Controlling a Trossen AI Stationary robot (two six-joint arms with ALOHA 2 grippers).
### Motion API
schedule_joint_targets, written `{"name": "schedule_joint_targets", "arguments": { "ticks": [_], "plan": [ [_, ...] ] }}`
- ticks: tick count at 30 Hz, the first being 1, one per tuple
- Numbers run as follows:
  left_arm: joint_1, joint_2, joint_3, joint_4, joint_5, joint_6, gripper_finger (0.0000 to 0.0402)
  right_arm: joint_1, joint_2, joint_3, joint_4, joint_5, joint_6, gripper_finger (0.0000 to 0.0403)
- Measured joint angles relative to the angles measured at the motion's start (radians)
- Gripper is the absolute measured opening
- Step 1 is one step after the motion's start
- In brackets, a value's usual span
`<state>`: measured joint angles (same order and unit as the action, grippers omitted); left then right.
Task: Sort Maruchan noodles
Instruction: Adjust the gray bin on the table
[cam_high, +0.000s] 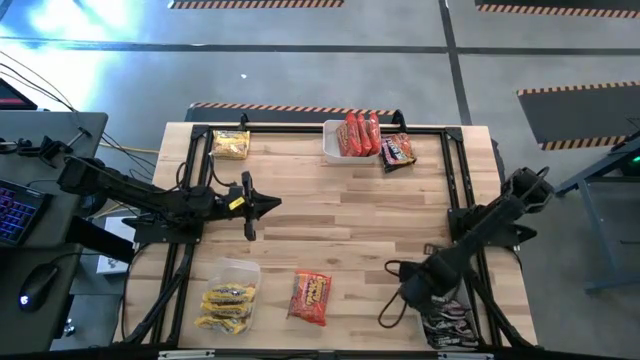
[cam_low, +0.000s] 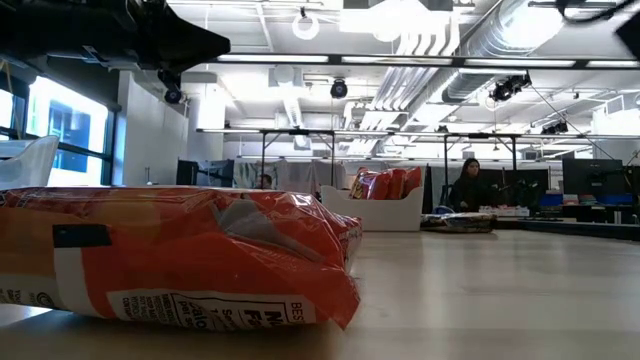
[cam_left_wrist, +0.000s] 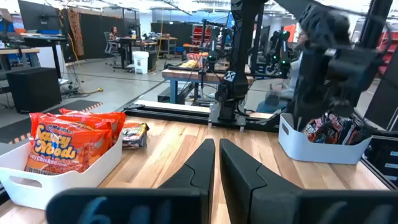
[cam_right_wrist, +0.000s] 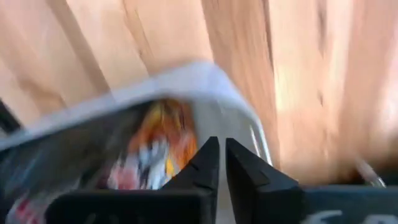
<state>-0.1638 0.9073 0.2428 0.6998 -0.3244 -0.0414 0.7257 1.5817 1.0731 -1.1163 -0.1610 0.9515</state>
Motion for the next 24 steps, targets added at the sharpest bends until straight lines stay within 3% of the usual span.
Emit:
{"name": "schedule_joint_targets", "arguments": {
  "ticks": [6,15,24],
  "plan": [
    [0.0,0.0,0.0,0.0,0.0,0.0,0.0015,-0.034,0.0,-0.124,0.146,0.071,-0.01,0.0005],
    [0.0,0.0,0.0,0.0,0.0,0.0,0.0015,-0.073,0.0,-0.14,0.163,0.213,-0.083,0.0001],
    [0.0,0.0,0.0,-0.007,0.0,0.0,0.0015,-0.126,-0.054,-0.119,0.149,0.119,-0.148,0.0]
  ]
}}
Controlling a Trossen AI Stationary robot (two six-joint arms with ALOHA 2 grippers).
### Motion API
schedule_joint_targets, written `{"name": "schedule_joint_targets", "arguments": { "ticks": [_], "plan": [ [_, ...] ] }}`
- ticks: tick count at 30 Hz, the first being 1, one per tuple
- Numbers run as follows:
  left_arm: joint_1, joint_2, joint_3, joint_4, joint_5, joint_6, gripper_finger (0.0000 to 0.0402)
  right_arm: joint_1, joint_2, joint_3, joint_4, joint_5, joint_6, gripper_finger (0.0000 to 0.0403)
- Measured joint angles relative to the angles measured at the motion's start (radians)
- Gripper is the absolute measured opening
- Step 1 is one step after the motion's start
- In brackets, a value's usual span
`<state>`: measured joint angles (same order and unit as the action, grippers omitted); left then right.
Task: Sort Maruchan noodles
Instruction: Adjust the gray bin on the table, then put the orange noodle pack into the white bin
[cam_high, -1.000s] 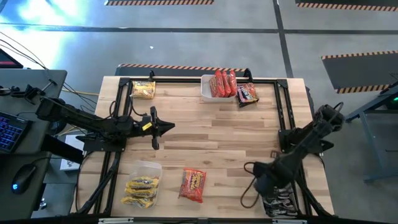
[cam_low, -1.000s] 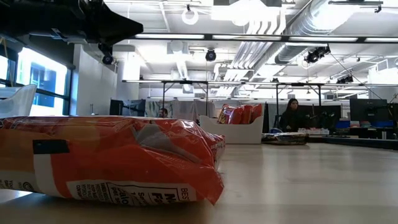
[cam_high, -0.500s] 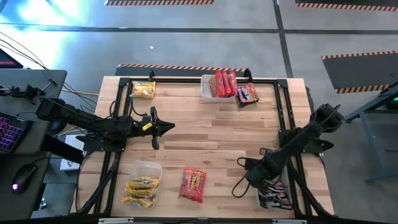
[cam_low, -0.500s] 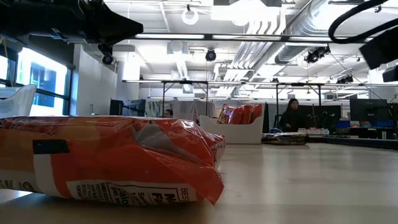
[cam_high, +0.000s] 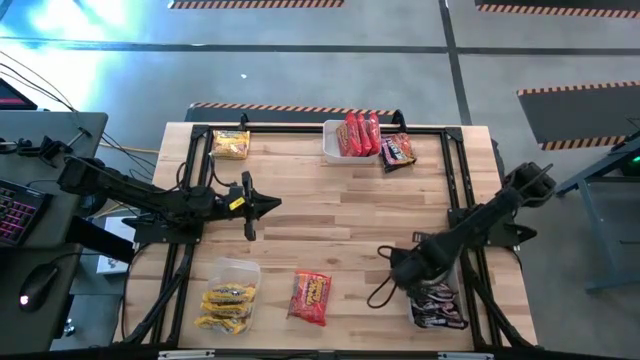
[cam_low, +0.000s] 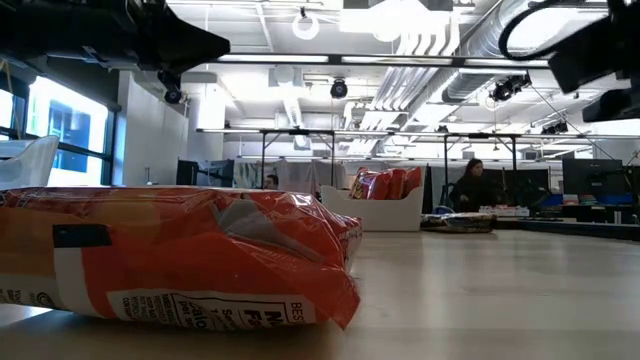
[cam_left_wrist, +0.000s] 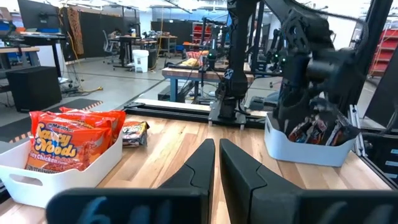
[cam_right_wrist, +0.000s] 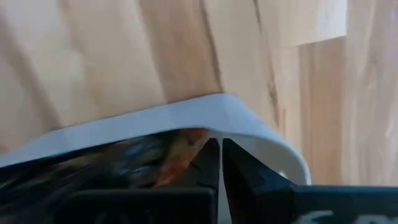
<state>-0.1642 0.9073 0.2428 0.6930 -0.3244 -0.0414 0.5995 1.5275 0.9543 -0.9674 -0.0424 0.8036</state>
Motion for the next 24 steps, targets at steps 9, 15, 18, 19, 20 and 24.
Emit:
{"name": "schedule_joint_targets", "arguments": {
  "ticks": [9,15,18,19,20,24],
  "plan": [
    [0.0,0.0,0.0,-0.021,0.004,0.0,0.0015,-0.006,-0.214,0.0,0.032,0.198,0.066,0.0],
    [0.0,0.021,0.004,-0.024,0.135,0.0,0.0008,-0.022,-0.384,-0.145,0.325,0.393,-0.093,0.0],
    [0.0,0.068,0.021,-0.031,0.17,0.0,0.0002,-0.091,-0.439,-0.319,0.632,0.367,-0.192,0.0],
    [0.0,0.09,0.034,-0.042,0.177,-0.001,0.0001,-0.119,-0.448,-0.378,0.748,0.341,-0.223,0.0],
    [0.0,0.116,0.049,-0.052,0.185,-0.009,0.0001,-0.149,-0.451,-0.433,0.879,0.305,-0.254,0.0],
    [0.0,0.251,0.125,-0.102,0.229,-0.043,0.0009,-0.253,-0.44,-0.558,1.221,0.226,-0.362,0.0]
  ]
}}
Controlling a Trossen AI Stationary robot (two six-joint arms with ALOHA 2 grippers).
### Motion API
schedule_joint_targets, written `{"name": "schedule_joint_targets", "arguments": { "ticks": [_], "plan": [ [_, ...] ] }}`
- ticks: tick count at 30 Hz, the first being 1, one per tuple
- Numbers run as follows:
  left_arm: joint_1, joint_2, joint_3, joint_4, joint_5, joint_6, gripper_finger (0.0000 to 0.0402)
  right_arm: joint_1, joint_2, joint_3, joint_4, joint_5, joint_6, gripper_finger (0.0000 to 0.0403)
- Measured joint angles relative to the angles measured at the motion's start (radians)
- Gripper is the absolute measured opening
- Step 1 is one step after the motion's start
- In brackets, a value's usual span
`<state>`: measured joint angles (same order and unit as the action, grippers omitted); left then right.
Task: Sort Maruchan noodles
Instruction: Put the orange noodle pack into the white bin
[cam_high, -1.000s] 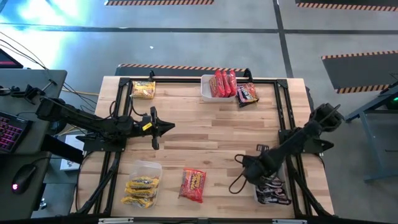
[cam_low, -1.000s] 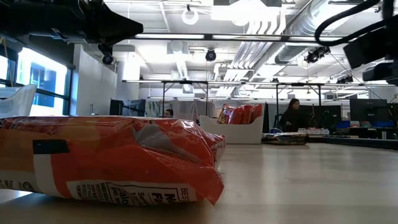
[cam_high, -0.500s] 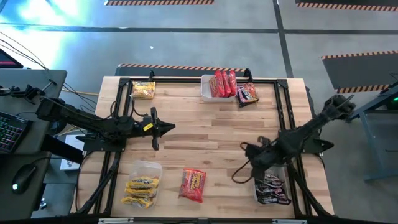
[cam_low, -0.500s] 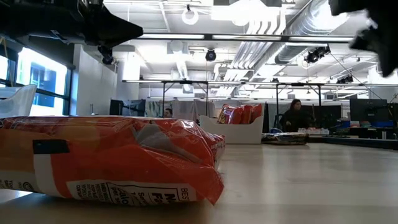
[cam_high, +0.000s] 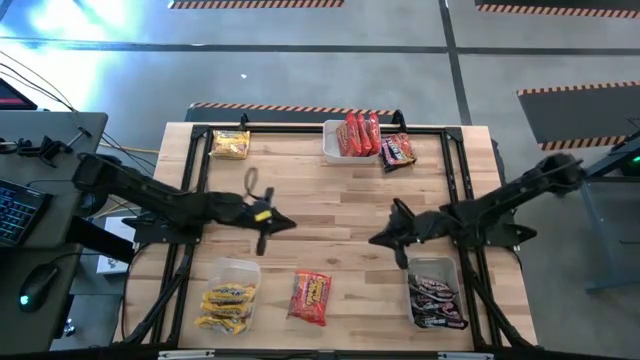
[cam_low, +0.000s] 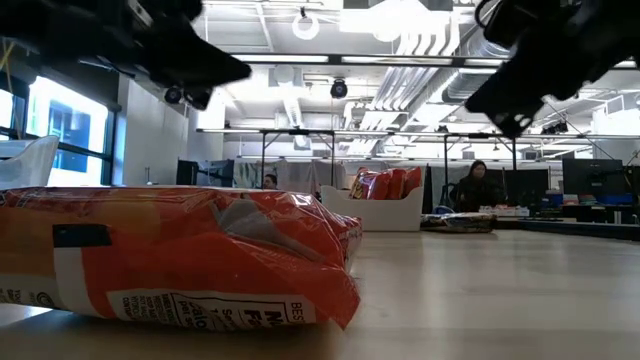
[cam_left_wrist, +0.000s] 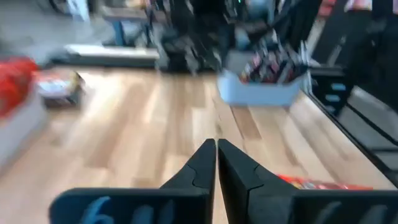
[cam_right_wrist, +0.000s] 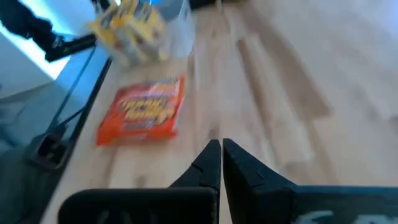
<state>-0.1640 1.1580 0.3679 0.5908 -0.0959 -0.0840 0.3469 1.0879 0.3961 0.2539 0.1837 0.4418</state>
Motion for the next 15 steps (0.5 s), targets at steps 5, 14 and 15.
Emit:
{"name": "schedule_joint_targets", "arguments": {
  "ticks": [5,14,15],
  "plan": [
    [0.0,0.184,0.108,-0.071,0.16,-0.094,0.0045,-0.075,0.001,-0.008,0.055,0.0,-0.173,0.0],
    [0.0,0.455,0.316,-0.288,0.397,-0.219,0.0135,-0.118,0.001,-0.005,0.073,-0.004,-0.283,0.0],
    [0.0,0.478,0.337,-0.32,0.417,-0.219,0.0144,-0.118,0.001,-0.005,0.072,-0.004,-0.286,0.0]
  ]
}}
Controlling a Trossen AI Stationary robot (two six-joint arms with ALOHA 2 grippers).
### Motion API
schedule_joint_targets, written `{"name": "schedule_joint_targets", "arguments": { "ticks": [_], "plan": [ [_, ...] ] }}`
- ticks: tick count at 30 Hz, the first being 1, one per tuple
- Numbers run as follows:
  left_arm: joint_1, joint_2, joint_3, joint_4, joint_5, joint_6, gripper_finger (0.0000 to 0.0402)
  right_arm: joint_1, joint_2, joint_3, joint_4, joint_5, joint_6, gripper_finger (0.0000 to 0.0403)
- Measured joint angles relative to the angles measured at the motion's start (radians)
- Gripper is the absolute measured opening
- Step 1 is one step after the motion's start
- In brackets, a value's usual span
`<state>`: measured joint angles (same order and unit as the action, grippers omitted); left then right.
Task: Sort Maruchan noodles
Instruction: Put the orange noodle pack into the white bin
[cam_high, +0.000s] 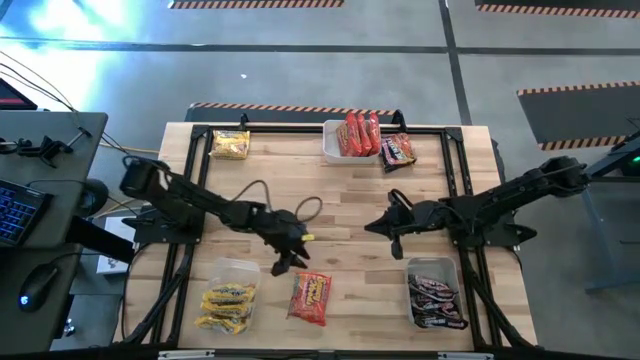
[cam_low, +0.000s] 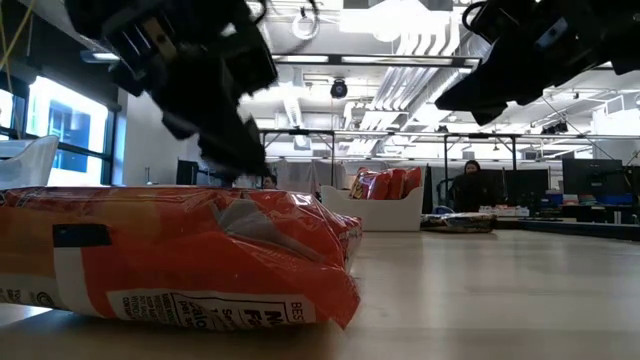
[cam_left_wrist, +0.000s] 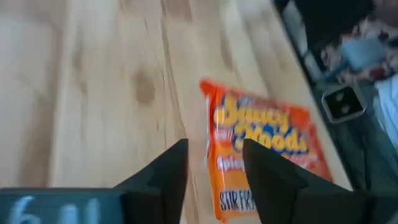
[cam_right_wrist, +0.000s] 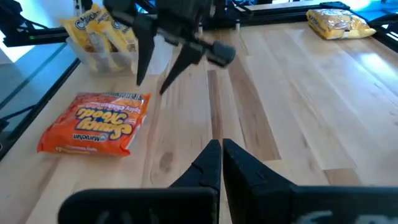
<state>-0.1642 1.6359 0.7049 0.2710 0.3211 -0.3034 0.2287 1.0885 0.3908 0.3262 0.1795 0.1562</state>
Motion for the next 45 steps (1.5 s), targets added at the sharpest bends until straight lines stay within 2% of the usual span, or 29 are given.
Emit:
{"name": "schedule_joint_targets", "arguments": {
  "ticks": [5,9,18,23,31,37,40,45],
  "plan": [
    [0.0,0.101,0.092,-0.137,0.094,0.009,0.0178,0.0,0.0,0.0,-0.011,0.0,0.0,0.0],
    [-0.002,0.154,0.134,-0.178,0.151,0.011,0.0191,0.0,0.0,0.0,-0.017,0.0,0.0,0.0],
    [-0.007,0.203,0.151,-0.196,0.175,0.026,0.018,0.0,0.0,0.0,-0.03,0.007,-0.008,0.0],
    [-0.014,0.202,0.151,-0.195,0.176,0.03,0.0139,0.0,0.0,0.0,-0.03,0.008,-0.008,0.0],
    [-0.006,0.198,0.151,-0.199,0.2,0.081,0.0013,-0.002,0.006,0.0,-0.026,0.013,0.068,0.0],
    [0.009,0.18,0.149,-0.203,0.224,0.107,0.0002,-0.031,0.007,0.0,-0.023,0.011,0.232,0.0002],
    [0.025,0.151,0.148,-0.22,0.22,0.107,0.0001,-0.033,0.039,0.001,-0.01,-0.006,0.329,0.0025],
    [0.044,0.086,0.149,-0.245,0.178,0.124,0.0,-0.03,0.166,0.001,0.129,-0.062,0.525,0.0119]
  ]
}}
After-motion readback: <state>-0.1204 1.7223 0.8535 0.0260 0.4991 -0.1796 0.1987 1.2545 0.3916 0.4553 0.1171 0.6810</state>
